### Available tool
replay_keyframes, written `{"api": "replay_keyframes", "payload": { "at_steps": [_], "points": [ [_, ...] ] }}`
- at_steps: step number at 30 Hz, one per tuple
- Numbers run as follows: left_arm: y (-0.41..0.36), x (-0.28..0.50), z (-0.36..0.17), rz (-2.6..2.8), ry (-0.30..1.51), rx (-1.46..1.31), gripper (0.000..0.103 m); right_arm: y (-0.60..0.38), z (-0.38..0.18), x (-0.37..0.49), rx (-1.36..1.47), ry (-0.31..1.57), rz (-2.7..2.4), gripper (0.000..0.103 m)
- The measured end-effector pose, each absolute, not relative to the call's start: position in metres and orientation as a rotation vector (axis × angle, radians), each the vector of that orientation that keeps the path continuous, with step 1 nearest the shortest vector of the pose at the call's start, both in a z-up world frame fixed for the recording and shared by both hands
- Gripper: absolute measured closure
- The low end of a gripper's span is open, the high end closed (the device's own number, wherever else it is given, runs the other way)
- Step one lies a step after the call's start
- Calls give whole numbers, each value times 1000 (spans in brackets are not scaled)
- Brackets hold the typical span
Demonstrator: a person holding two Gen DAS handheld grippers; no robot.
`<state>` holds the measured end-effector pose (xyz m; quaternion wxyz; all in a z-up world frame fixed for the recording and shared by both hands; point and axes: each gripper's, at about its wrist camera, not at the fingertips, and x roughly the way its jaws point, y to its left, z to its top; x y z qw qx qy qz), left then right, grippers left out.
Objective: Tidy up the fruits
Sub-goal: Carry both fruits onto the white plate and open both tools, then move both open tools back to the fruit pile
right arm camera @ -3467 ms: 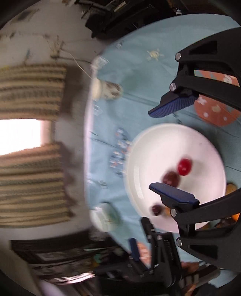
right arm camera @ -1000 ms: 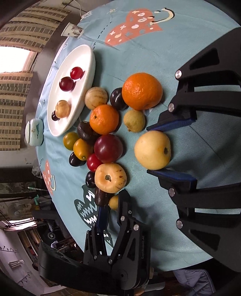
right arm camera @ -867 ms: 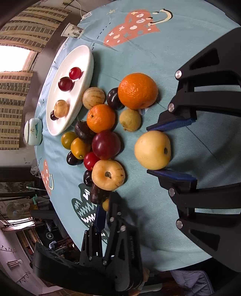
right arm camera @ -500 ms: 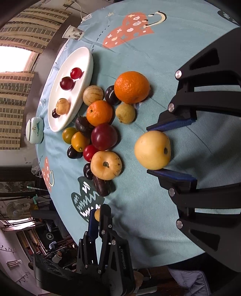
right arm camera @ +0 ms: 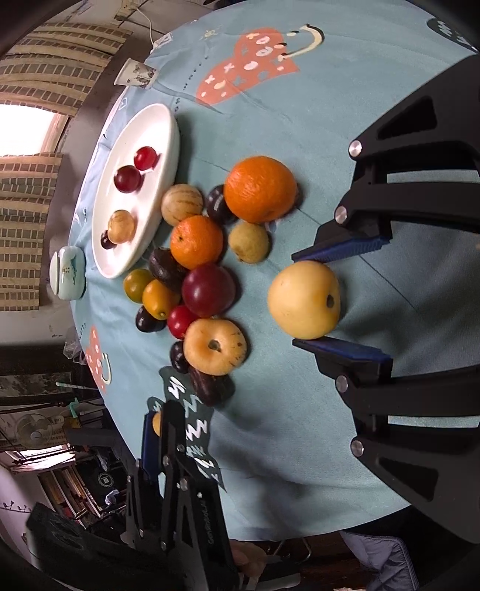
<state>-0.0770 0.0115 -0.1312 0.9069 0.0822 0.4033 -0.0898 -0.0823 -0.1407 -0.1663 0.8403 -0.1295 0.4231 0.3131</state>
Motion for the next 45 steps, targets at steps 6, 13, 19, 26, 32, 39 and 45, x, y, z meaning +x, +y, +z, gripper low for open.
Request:
{"api": "replay_keyframes", "payload": {
  "at_steps": [6,13,19,26,32,39,45],
  "points": [
    [1,-20,-108,-153,797,170,75,-147,-127,-48,-235,785,622,63],
    [-17,59,-97,-103,786,154,75,-153,-101,25,-77,712,536,63],
    [-21,107,-120,-49,855,144,75,-155,-117,90,11,798,466,63],
    [-22,127,-139,-51,890,119,71,-151,-143,125,58,892,455,51],
    [-13,127,-139,-20,879,112,55,-163,-139,124,77,842,424,32],
    [8,88,-112,-53,811,39,47,-172,-120,83,26,750,435,32],
    [32,14,-103,-186,704,-10,29,-182,-125,22,-88,670,533,30]
  ]
}}
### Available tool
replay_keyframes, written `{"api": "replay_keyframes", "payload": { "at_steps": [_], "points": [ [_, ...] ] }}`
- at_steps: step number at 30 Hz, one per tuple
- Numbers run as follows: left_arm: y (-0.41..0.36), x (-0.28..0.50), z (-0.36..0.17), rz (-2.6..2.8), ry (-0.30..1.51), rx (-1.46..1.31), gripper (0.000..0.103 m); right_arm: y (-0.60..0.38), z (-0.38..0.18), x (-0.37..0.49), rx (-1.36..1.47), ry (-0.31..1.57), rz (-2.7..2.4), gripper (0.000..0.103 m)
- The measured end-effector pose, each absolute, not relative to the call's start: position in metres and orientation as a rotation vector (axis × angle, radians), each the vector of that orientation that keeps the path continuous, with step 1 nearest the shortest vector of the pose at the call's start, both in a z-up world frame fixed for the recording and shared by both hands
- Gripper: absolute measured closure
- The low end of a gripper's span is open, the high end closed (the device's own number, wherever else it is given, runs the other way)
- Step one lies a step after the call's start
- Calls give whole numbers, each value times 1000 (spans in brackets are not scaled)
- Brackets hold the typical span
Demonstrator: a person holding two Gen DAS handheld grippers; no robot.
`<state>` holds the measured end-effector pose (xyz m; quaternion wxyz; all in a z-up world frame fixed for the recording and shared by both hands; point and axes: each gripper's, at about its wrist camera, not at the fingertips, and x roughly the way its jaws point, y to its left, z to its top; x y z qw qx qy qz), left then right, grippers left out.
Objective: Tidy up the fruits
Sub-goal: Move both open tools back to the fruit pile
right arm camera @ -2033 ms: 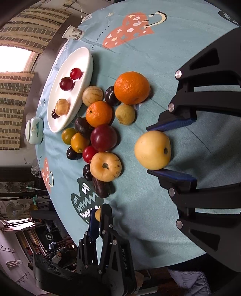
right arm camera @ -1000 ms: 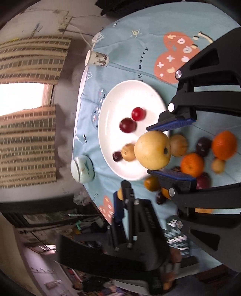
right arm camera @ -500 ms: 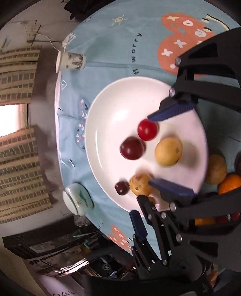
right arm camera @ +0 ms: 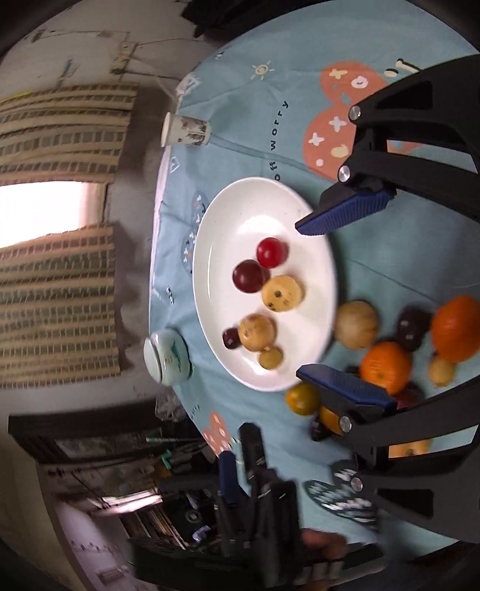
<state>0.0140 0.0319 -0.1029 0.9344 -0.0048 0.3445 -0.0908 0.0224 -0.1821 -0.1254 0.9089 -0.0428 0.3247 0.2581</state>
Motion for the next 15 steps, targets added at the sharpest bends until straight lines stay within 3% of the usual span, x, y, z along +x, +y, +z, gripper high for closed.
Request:
{"api": "replay_keyframes", "payload": {
  "at_steps": [7,10,15],
  "points": [
    [39,5,-126,-227,742,-41,28,-194,-131,-2,-140,707,615,30],
    [29,-4,-128,-224,733,32,17,-196,-148,-10,-194,757,625,29],
    [11,-18,-128,-223,696,130,11,-190,-159,-15,-256,782,632,29]
  ]
}}
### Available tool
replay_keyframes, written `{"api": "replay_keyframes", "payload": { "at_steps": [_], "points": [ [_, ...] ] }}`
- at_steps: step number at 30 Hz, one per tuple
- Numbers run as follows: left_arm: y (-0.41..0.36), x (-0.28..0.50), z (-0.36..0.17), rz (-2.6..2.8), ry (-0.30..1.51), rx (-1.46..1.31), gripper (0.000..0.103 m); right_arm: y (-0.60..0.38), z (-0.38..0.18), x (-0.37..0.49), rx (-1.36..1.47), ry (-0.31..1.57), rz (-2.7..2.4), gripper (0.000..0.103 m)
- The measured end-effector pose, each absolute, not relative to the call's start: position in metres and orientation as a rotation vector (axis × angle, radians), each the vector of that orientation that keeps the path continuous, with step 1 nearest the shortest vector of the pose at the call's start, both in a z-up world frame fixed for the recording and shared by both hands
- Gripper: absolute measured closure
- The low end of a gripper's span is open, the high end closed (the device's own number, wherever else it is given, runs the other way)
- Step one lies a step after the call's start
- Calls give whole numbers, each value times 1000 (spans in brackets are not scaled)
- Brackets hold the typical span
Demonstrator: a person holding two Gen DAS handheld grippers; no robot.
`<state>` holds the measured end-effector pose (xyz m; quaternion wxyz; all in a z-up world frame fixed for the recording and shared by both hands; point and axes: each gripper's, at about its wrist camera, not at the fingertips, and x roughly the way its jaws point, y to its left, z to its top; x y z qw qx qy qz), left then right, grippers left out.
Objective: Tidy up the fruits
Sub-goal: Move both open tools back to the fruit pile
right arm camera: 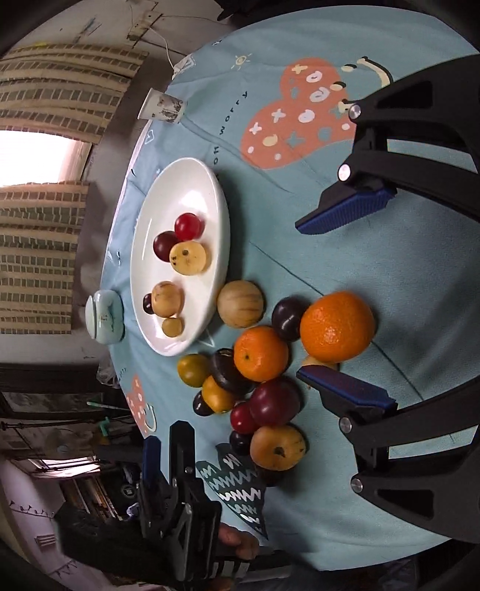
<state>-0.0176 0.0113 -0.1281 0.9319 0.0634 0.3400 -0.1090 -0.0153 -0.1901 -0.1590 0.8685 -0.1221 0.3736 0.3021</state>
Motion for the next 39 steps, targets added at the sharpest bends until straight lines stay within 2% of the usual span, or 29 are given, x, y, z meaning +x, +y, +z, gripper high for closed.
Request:
{"api": "replay_keyframes", "payload": {
  "at_steps": [6,39],
  "points": [
    [20,-13,-129,-148,693,116,10,-191,-159,-19,-268,772,647,25],
    [41,3,-139,-77,759,29,9,-188,-177,-14,-294,833,636,25]
  ]
}}
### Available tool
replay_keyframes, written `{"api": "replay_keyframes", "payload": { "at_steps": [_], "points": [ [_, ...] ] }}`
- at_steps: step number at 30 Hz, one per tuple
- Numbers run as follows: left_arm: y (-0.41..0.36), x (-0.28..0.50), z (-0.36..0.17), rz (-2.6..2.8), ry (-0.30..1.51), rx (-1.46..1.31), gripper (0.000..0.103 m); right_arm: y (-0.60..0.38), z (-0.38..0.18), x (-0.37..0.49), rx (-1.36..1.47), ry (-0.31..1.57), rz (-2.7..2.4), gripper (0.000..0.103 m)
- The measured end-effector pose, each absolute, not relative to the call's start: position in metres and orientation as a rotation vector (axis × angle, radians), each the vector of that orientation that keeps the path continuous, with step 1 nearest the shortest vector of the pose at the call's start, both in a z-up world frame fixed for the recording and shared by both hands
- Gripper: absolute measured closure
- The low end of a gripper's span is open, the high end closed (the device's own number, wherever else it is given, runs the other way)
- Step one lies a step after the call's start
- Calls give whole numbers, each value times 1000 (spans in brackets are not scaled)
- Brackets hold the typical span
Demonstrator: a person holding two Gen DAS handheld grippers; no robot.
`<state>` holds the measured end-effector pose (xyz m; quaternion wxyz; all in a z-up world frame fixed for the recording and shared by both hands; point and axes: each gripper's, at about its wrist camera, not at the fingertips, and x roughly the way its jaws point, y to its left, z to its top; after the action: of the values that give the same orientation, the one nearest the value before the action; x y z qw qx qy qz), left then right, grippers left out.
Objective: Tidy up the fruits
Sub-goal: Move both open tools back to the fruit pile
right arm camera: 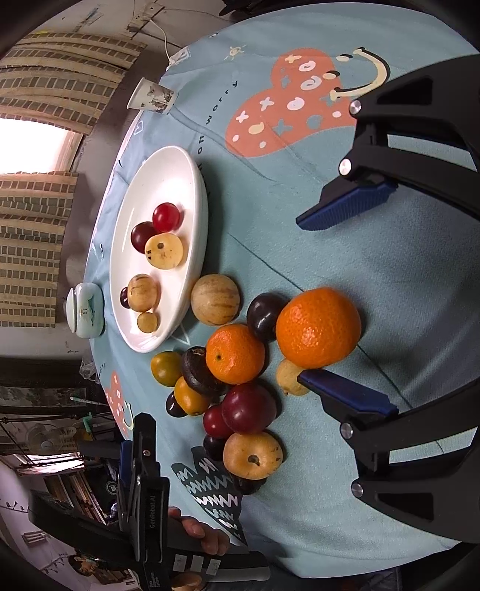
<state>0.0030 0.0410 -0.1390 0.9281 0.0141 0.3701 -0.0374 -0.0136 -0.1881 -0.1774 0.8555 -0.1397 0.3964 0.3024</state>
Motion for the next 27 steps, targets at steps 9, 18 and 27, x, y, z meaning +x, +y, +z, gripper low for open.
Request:
{"api": "replay_keyframes", "payload": {
  "at_steps": [9,18,27],
  "points": [
    [41,3,-140,-83,765,25,9,-184,-179,-15,-310,836,666,25],
    [41,3,-139,-85,767,23,9,-186,-181,-12,-301,849,652,25],
    [39,3,-139,-127,783,16,9,-183,-179,-15,-296,839,683,25]
  ]
}}
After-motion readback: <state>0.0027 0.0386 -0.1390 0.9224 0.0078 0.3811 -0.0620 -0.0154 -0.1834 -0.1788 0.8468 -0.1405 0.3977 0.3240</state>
